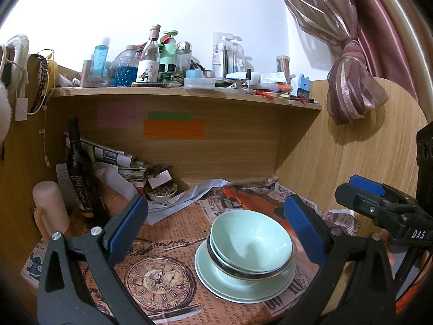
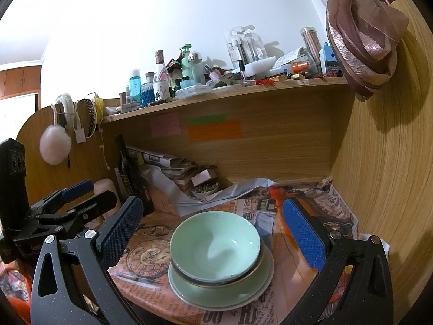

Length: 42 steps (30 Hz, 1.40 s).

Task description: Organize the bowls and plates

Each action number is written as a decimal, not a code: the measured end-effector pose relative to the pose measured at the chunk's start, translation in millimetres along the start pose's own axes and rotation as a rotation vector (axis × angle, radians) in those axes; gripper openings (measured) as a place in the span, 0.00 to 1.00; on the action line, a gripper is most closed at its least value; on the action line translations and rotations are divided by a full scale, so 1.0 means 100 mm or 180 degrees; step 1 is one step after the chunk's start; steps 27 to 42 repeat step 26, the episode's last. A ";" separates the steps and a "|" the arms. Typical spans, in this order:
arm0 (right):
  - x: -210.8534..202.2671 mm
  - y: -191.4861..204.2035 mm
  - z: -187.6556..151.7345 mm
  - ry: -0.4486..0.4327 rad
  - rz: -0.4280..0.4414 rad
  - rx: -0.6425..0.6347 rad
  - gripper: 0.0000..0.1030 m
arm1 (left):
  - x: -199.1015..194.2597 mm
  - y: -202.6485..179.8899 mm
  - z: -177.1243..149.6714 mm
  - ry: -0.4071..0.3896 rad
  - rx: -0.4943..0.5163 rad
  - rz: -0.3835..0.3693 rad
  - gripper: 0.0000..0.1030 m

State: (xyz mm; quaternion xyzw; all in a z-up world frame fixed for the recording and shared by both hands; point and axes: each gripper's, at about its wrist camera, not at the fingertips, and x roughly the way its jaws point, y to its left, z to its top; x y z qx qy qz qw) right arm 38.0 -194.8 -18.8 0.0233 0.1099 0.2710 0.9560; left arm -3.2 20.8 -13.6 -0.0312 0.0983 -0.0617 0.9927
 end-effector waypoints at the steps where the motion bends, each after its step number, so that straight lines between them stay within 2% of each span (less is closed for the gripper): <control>1: 0.00 0.00 0.00 0.0001 -0.0002 -0.0001 1.00 | 0.00 -0.01 0.00 0.0000 -0.0005 0.0001 0.99; 11: 0.02 0.02 0.00 0.0007 0.0007 0.0000 1.00 | 0.05 0.03 0.00 0.0049 0.0003 -0.0157 1.00; 42: 0.05 0.05 -0.02 0.0035 0.0005 0.0006 1.00 | 0.04 0.06 0.00 0.0049 0.0021 -0.0192 1.00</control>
